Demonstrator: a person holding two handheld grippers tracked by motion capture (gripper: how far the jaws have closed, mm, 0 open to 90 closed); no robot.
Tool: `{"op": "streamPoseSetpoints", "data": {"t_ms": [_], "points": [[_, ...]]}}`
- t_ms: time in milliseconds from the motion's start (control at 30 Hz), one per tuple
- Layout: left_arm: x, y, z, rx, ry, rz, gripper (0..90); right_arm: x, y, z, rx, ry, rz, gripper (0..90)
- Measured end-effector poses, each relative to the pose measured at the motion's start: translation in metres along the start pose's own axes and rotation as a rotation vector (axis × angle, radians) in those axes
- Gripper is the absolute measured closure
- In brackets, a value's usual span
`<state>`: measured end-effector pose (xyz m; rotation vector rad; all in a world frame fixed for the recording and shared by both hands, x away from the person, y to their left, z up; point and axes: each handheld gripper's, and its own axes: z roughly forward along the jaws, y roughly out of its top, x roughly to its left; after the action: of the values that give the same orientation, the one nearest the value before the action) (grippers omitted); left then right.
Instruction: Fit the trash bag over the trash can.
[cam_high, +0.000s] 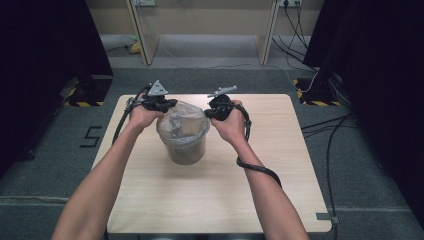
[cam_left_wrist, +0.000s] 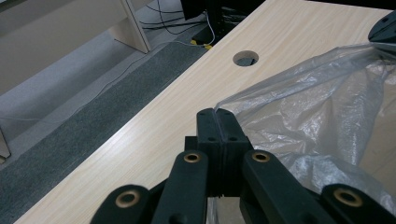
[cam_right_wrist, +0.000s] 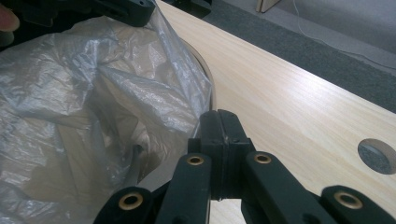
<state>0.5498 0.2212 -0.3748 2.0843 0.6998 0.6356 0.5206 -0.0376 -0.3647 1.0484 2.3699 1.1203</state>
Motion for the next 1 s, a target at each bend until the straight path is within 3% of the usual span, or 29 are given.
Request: {"op": "streamPoseSetpoints", "data": {"t_ms": [300,533,767,1000], "points": [[-0.001,0.001,-0.001,-0.009,-0.007,0.022,78.8,-0.003,-0.007,0.005,0.010,-0.002,0.008,90.0],[0.000,0.000,-0.004,-0.011,-0.004,0.013,71.5,-0.004,-0.010,0.006,0.016,0.009,0.016,90.0],[0.002,0.000,-0.013,-0.017,-0.016,0.001,68.2,-0.007,-0.011,0.000,0.017,-0.007,0.028,79.2],[0.002,-0.003,-0.025,-0.008,-0.027,0.010,66.9,-0.008,-0.015,-0.007,0.015,-0.012,0.029,75.9]]}}
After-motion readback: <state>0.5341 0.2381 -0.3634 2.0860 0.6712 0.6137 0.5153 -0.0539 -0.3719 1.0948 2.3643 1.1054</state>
